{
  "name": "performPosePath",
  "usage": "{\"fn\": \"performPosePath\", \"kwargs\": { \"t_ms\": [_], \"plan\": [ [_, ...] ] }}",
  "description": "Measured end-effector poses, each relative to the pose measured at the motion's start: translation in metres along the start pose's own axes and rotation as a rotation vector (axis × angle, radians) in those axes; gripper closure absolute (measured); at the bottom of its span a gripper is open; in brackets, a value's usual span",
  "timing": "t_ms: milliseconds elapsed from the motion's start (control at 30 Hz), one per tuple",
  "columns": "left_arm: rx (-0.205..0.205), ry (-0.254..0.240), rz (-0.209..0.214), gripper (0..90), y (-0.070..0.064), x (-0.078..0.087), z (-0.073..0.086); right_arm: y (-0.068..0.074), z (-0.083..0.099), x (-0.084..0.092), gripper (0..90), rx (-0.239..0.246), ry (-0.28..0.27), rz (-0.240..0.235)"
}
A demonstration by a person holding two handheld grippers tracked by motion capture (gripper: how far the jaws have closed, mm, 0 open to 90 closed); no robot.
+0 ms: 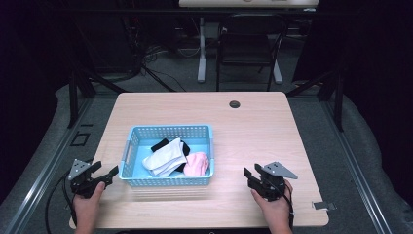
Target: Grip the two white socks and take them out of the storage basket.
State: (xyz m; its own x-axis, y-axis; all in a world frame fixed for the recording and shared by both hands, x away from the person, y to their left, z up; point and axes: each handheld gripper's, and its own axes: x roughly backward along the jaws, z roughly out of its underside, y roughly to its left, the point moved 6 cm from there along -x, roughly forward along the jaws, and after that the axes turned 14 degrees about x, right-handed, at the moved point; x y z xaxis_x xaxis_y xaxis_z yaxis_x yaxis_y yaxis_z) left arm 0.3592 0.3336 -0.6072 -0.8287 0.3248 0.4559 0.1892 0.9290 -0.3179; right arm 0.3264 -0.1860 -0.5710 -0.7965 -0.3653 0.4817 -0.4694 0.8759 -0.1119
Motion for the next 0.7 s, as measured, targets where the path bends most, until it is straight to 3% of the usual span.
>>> {"fn": "performPosePath", "kwargs": {
  "t_ms": [333, 700],
  "plan": [
    [0.006, -0.007, 0.006, 23.2, 0.000, 0.001, -0.001, 0.008, -0.029, -0.002, 52.2, 0.017, 0.030, -0.015],
    [0.010, -0.006, 0.007, 23.2, 0.000, 0.001, -0.001, 0.027, -0.072, -0.019, 53.1, 0.022, 0.056, -0.086]
  ]
}}
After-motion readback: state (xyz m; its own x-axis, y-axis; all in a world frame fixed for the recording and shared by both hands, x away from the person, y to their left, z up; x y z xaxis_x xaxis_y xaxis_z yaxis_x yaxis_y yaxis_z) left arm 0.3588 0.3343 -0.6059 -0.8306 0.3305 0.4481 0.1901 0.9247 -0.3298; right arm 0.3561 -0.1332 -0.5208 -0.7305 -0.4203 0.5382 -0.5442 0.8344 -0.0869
